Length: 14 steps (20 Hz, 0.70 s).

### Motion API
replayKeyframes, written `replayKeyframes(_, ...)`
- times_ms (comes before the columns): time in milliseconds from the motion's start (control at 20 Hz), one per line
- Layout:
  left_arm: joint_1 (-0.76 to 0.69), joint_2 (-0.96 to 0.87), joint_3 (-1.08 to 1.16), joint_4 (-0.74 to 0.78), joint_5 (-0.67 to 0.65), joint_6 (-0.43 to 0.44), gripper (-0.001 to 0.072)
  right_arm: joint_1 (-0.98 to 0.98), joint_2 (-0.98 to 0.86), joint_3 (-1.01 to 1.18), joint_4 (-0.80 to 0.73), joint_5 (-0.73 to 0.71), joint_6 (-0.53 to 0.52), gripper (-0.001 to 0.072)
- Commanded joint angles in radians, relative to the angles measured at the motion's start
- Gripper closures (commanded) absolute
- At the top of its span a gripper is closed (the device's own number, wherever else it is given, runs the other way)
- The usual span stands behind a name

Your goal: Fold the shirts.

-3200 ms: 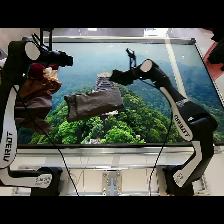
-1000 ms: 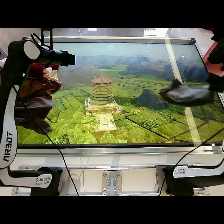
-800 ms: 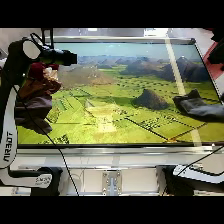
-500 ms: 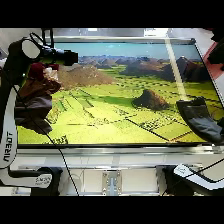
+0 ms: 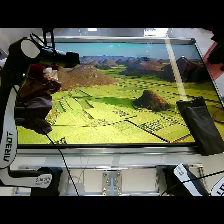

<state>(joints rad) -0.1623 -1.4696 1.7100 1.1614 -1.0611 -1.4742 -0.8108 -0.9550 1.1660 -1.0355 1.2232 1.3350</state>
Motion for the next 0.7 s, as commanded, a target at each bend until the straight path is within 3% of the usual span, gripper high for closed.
replayKeyframes(0, 0.000, 0.000, 0.001, -0.069, -0.035, -0.024, 0.0686, 0.187, 0.033, -0.003, 0.419, -0.005, -0.202, 0.0204)
replayKeyframes(100, 0.000, 0.001, 0.001, -0.068, -0.055, -0.028, 0.0686, 0.389, 0.033, -0.055, 0.355, -0.063, -0.268, 0.0204)
replayKeyframes(300, 0.000, 0.001, 0.001, -0.092, -0.262, -0.077, 0.0686, 0.678, 0.028, -0.147, 0.150, -0.204, -0.254, 0.0204)
replayKeyframes(500, 0.000, 0.001, 0.001, -0.092, -0.280, -0.077, 0.0686, 0.808, 0.028, -0.193, 0.115, -0.161, -0.251, 0.0204)
replayKeyframes(650, 0.000, 0.000, 0.001, -0.092, -0.280, -0.077, 0.0686, 0.860, 0.028, -0.193, 0.121, -0.095, -0.133, 0.0204)
